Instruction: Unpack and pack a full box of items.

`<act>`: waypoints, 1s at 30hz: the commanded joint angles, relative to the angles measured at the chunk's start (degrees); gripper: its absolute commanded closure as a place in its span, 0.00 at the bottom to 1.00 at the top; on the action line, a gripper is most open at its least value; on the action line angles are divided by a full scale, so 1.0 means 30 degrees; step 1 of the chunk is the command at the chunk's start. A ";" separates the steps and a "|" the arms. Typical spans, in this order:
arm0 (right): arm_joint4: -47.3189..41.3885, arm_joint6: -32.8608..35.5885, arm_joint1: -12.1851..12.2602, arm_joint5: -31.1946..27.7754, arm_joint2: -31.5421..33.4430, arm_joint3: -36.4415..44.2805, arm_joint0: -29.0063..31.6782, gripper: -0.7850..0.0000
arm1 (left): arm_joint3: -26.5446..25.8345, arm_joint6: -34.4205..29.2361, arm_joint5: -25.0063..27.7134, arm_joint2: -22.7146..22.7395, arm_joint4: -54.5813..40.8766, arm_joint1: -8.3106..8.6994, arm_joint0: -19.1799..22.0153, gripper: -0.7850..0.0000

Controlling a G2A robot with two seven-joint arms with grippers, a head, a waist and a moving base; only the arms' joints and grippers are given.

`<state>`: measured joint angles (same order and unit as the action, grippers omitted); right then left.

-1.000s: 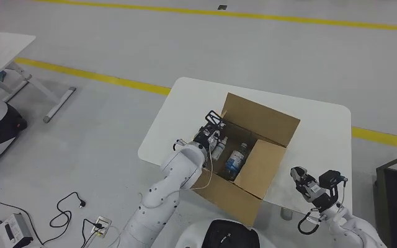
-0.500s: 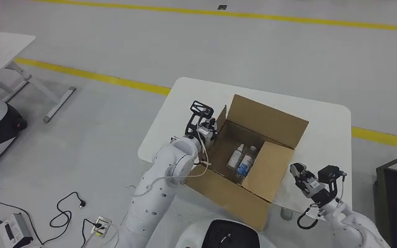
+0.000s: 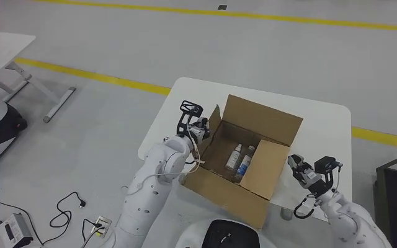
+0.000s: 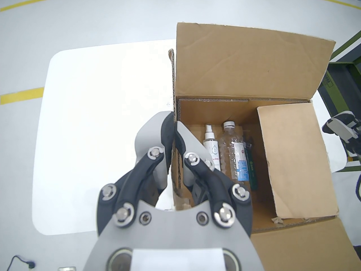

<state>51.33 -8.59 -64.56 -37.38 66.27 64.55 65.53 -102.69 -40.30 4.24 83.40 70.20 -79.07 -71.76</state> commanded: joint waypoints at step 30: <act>0.0719 0.1372 -0.1160 0.0641 -0.1966 -0.3367 -0.4496 1.00 | 0.0766 -0.0425 -0.0591 0.1053 -0.0911 0.0530 0.0655 1.00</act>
<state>53.20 -3.79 -68.08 -35.64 60.19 54.32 51.70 -100.57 -41.69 2.47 86.35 66.31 -77.61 -69.91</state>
